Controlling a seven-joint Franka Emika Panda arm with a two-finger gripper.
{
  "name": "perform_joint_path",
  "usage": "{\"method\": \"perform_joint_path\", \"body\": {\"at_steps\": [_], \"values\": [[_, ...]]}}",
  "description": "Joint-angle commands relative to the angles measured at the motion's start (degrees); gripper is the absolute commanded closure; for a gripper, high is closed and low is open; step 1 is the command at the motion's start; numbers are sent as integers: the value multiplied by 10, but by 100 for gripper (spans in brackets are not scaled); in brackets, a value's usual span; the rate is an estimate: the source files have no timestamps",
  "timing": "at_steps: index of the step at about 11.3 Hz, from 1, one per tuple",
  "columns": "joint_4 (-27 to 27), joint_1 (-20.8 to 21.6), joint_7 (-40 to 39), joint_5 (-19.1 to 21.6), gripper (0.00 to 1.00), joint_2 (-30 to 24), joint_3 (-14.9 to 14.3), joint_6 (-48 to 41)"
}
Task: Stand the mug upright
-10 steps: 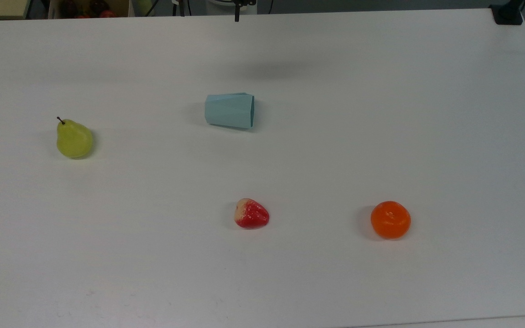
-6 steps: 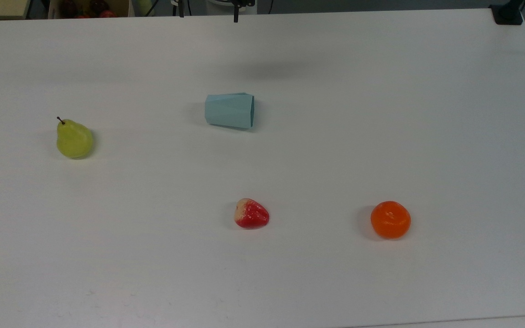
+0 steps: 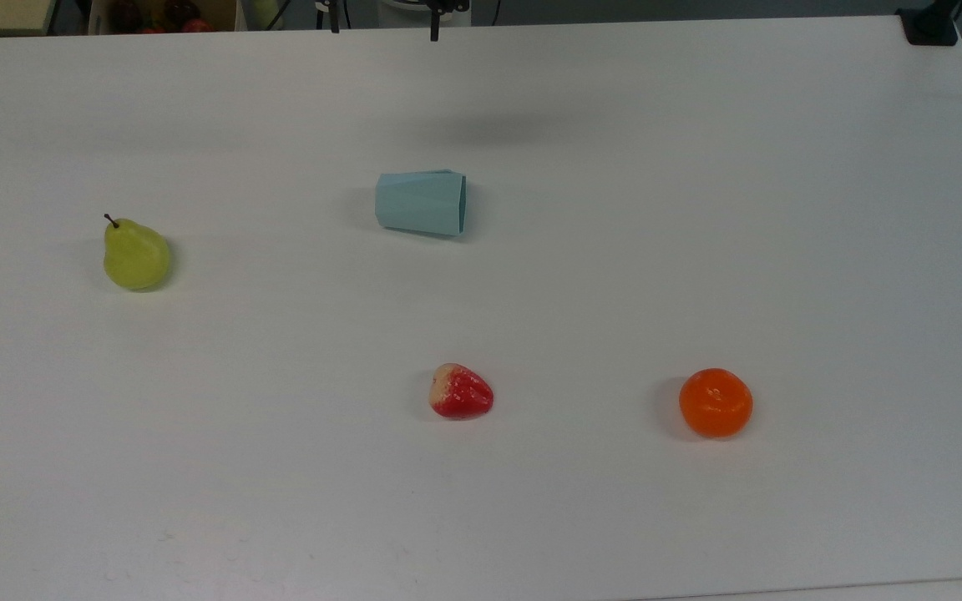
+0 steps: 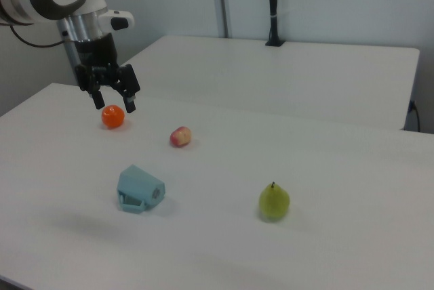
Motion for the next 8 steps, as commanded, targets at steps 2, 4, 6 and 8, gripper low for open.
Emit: {"method": "perform_joint_path", "body": {"at_steps": [2,4,6,8], "values": [[-15,38,1,-88,0,-2,27,-5],[-15,54,50,-121,0,18,40,-5],[-16,68,93,-164,0,36,57,-6],[-17,95,143,-197,0,69,68,-5]]}}
